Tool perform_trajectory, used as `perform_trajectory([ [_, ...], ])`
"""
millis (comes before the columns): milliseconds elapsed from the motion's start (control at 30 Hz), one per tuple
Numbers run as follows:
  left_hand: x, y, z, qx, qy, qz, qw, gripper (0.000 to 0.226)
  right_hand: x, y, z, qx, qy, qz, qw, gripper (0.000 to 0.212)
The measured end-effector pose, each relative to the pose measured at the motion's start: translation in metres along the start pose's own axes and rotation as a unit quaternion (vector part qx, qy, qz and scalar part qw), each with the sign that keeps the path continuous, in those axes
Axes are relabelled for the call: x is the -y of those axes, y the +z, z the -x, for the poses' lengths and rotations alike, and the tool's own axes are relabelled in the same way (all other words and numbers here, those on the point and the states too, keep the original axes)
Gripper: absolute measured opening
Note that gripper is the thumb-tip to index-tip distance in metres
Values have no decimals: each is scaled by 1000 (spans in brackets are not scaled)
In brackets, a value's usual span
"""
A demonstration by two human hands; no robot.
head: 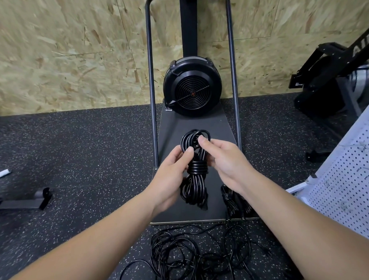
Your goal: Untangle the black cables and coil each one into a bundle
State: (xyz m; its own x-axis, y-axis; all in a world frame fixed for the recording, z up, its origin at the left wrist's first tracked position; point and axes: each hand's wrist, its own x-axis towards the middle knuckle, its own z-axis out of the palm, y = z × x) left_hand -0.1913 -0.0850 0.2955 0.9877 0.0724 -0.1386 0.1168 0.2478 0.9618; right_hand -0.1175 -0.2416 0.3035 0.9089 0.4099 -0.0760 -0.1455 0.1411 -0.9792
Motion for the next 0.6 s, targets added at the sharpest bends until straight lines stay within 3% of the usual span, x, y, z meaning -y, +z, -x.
perform_trajectory([
  [233, -10, 1, -2, 18, -20, 69, 997, 40, -2, 2, -3, 33, -9, -86, 996, 47],
  [333, -10, 1, -3, 12, -35, 77, 996, 46, -9, 4, -5, 14, -12, -57, 998, 40],
  [400, -11, 0, -3, 14, -39, 75, 996, 46, -10, 5, -6, -27, -50, 27, 998, 35],
  [433, -12, 1, -3, 18, -40, 72, 996, 45, -8, 5, -5, -55, -88, 102, 989, 39],
  [500, -11, 4, -3, 14, -49, 79, 996, 45, -7, 2, -1, -118, -204, 271, 933, 44],
  [567, -10, 10, -2, 8, -69, 91, 993, 45, -7, 2, 4, -142, -302, 367, 868, 27],
  [600, -9, 12, -2, 10, -78, 94, 992, 45, -7, 2, 6, -143, -317, 386, 854, 18],
])
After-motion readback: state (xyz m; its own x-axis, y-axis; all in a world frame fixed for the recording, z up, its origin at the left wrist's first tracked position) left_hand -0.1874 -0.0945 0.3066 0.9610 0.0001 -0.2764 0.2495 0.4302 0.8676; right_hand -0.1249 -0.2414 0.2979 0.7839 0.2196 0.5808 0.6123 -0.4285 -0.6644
